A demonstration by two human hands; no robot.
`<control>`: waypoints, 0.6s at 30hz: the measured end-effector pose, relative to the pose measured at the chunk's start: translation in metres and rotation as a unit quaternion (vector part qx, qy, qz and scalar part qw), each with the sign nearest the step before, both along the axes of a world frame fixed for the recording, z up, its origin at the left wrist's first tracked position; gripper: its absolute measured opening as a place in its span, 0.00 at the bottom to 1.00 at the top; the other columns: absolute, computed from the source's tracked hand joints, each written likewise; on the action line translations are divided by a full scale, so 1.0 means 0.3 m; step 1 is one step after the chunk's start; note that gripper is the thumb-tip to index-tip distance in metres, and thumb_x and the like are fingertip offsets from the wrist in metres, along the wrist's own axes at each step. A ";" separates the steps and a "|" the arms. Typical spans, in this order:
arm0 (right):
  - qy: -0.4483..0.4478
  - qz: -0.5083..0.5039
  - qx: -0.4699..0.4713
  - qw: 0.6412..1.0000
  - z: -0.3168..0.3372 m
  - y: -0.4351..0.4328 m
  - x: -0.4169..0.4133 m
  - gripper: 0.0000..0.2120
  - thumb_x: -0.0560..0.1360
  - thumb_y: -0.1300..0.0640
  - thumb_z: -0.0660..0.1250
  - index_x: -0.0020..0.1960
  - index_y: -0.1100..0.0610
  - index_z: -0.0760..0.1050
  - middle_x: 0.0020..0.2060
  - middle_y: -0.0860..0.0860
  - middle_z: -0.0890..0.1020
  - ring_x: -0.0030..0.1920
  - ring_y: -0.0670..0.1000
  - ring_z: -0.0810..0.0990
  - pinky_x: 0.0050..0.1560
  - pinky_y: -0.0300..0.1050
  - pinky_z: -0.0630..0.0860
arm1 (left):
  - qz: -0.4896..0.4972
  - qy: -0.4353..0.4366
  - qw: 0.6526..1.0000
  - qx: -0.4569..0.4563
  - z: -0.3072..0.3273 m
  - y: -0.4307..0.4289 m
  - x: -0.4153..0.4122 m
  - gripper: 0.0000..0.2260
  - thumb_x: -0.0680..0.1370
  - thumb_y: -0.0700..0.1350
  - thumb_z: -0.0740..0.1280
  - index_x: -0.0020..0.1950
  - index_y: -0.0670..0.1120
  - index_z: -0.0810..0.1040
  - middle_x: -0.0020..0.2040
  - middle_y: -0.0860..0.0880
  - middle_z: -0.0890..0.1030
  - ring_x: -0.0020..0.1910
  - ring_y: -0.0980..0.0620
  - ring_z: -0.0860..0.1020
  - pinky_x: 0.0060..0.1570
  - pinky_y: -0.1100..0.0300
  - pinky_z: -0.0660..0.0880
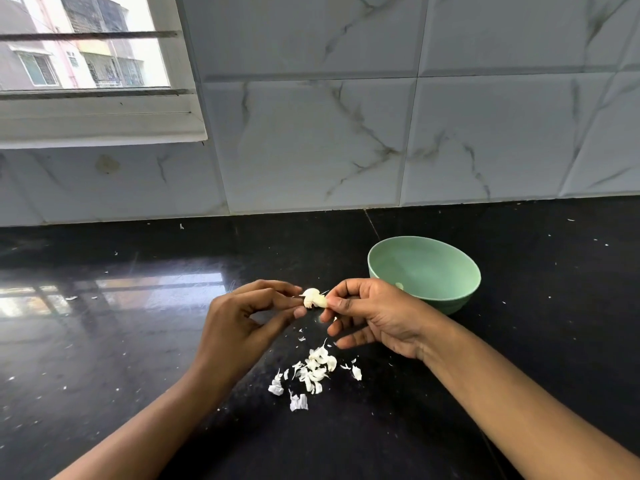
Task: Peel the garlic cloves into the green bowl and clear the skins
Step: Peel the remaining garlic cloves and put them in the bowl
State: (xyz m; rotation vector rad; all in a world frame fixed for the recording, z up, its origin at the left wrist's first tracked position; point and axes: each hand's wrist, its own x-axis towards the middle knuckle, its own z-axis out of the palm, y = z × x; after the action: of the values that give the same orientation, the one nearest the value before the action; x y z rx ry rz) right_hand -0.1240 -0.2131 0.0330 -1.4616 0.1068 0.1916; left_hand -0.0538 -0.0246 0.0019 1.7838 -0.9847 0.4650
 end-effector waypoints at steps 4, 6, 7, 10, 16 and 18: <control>0.006 0.021 0.014 1.000 -0.001 0.001 -0.003 0.04 0.76 0.62 0.64 0.50 0.62 0.74 0.38 0.53 0.81 0.33 0.46 0.81 0.30 0.39 0.78 | 0.016 0.017 1.000 -0.006 -0.002 -0.005 -0.010 0.19 0.71 0.57 0.69 0.28 0.43 0.78 0.44 0.60 0.83 0.41 0.56 0.82 0.34 0.57 0.77; 0.007 0.024 0.024 0.999 0.001 0.000 -0.002 0.03 0.77 0.62 0.64 0.50 0.62 0.74 0.38 0.54 0.81 0.33 0.46 0.81 0.30 0.39 0.79 | -0.002 0.040 0.999 -0.021 -0.003 -0.009 -0.011 0.07 0.75 0.54 0.69 0.43 0.52 0.83 0.50 0.60 0.82 0.45 0.58 0.82 0.38 0.58 0.79; 0.007 0.025 0.030 0.999 0.001 -0.001 -0.001 0.03 0.77 0.62 0.64 0.49 0.62 0.74 0.38 0.54 0.81 0.33 0.46 0.81 0.30 0.39 0.79 | -0.012 0.062 0.998 -0.021 0.002 -0.011 -0.013 0.09 0.75 0.52 0.70 0.54 0.57 0.80 0.53 0.60 0.80 0.48 0.59 0.82 0.40 0.62 0.79; 0.007 0.038 0.040 0.998 0.004 -0.002 -0.004 0.04 0.77 0.62 0.63 0.50 0.62 0.74 0.37 0.54 0.81 0.34 0.46 0.81 0.31 0.39 0.79 | -0.038 0.113 0.992 -0.039 0.001 -0.011 -0.015 0.23 0.70 0.47 0.72 0.63 0.60 0.74 0.55 0.58 0.79 0.48 0.59 0.83 0.42 0.66 0.79; 0.018 0.077 0.039 0.996 0.003 0.009 -0.005 0.12 0.77 0.61 0.63 0.56 0.67 0.73 0.38 0.54 0.79 0.34 0.46 0.80 0.30 0.38 0.78 | -0.077 0.114 0.990 -0.023 -0.002 -0.010 -0.011 0.08 0.69 0.53 0.74 0.46 0.54 0.84 0.45 0.52 0.85 0.40 0.52 0.83 0.39 0.58 0.80; 0.021 0.082 0.039 0.996 -0.001 0.008 -0.005 0.16 0.78 0.60 0.63 0.60 0.70 0.72 0.37 0.54 0.79 0.34 0.46 0.79 0.30 0.38 0.78 | -0.078 0.115 0.990 -0.024 0.004 -0.008 -0.008 0.08 0.68 0.54 0.73 0.45 0.55 0.84 0.42 0.54 0.84 0.38 0.53 0.83 0.37 0.60 0.78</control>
State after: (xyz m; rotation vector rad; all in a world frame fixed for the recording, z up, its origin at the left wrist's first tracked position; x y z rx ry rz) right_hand -0.1255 -0.2106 0.0327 -1.3893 0.0134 0.3562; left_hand -0.0564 -0.0270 0.0030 1.6598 -0.9337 0.1794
